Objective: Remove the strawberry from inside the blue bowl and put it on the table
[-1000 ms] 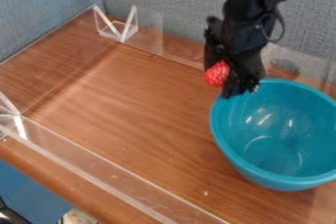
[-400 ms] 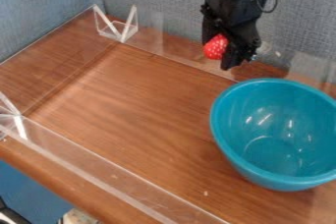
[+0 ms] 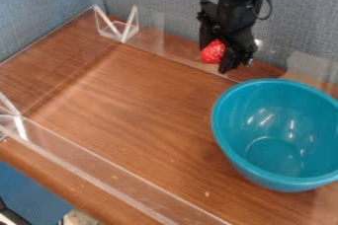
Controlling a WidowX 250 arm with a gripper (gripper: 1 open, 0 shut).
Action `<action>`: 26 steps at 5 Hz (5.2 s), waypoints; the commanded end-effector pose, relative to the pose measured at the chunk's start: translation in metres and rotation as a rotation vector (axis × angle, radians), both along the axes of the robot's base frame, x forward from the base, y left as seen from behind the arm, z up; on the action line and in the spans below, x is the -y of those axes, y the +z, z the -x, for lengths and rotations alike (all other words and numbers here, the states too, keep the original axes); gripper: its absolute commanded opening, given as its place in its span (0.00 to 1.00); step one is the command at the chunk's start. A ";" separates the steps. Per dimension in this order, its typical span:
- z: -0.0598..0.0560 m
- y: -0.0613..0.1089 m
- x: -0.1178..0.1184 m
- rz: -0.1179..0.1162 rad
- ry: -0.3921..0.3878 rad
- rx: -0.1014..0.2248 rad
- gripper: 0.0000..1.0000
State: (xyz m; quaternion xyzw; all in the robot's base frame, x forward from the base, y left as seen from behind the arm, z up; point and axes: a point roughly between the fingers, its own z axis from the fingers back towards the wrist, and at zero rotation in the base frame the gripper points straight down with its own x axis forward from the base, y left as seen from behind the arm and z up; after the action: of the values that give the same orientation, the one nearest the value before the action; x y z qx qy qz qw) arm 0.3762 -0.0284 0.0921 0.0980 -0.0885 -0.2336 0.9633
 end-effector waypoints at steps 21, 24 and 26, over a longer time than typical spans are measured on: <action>0.018 -0.001 -0.175 0.078 0.134 0.073 0.00; 0.017 0.003 -0.173 0.074 0.163 0.027 0.00; 0.021 -0.006 -0.175 0.072 0.096 -0.008 0.00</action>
State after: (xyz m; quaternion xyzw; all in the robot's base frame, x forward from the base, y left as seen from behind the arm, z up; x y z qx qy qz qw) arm 0.3524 0.1414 0.0682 0.0521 -0.0659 -0.1877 0.9786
